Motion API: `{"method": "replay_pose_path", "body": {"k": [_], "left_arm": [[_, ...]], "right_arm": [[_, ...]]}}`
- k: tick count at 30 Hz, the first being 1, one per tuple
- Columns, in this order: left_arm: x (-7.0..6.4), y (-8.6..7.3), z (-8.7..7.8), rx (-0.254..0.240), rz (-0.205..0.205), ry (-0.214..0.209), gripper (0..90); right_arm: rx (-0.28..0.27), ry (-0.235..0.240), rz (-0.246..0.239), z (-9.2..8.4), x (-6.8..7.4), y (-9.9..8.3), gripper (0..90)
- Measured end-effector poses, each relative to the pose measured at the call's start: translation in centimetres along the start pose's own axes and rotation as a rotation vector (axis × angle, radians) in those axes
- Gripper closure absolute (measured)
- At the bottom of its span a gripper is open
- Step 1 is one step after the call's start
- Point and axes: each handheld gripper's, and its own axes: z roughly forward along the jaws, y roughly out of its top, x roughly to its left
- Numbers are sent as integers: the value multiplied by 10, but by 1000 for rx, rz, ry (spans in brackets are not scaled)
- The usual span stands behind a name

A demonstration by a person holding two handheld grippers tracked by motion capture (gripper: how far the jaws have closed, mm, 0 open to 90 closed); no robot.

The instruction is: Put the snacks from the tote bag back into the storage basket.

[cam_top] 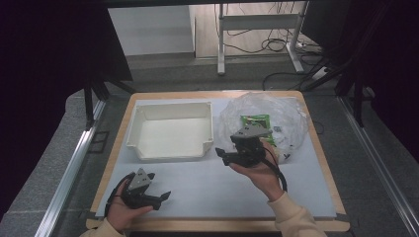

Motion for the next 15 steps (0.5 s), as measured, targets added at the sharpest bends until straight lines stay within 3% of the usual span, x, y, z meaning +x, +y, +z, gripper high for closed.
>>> {"method": "replay_pose_path", "body": {"k": [15], "left_arm": [[0,0,1,5,3,0,122]], "right_arm": [[-13,2,15,0,-8,13,337]]}}
